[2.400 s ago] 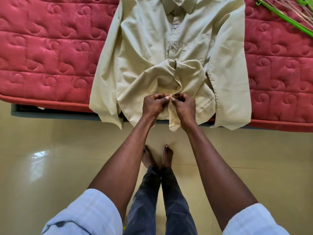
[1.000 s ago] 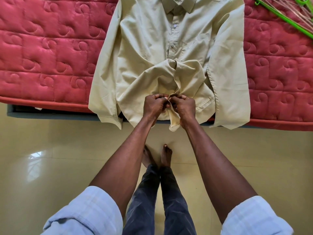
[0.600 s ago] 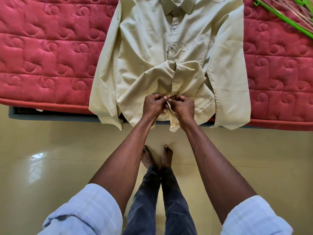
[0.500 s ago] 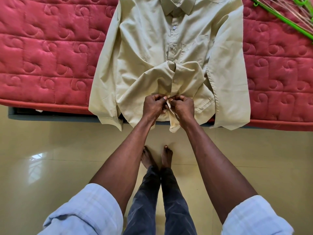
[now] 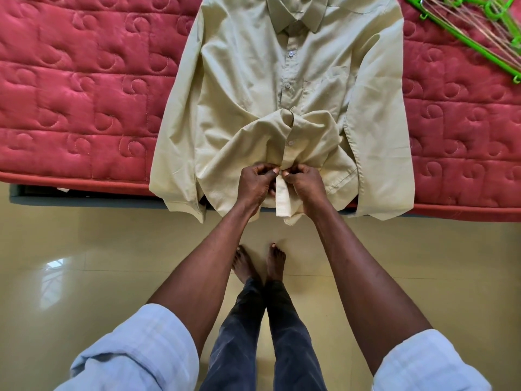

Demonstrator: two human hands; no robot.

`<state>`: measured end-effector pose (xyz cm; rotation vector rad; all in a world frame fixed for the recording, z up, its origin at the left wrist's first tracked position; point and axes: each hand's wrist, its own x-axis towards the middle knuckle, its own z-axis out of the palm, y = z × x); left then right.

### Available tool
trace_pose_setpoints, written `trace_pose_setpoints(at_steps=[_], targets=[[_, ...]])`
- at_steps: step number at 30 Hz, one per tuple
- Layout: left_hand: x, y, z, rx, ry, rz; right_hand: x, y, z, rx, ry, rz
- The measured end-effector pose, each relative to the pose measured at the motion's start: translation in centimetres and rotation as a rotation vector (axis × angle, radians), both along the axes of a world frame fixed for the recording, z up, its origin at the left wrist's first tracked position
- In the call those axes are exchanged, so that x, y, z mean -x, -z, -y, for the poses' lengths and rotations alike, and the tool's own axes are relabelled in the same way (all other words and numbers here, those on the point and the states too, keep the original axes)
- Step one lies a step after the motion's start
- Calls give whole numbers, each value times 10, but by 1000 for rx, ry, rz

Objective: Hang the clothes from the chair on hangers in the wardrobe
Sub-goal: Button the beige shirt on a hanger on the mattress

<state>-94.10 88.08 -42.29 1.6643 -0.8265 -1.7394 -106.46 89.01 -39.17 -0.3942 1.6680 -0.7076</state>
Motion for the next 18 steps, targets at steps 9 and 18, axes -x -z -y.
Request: trace_pose_setpoints(at_steps=[9,18], targets=[[-9,-20,18,69,-49,316,6,-13,8,-59,65,-154],[-4,-48,136,540,90,729,29,-32,124,297,-36,-650]])
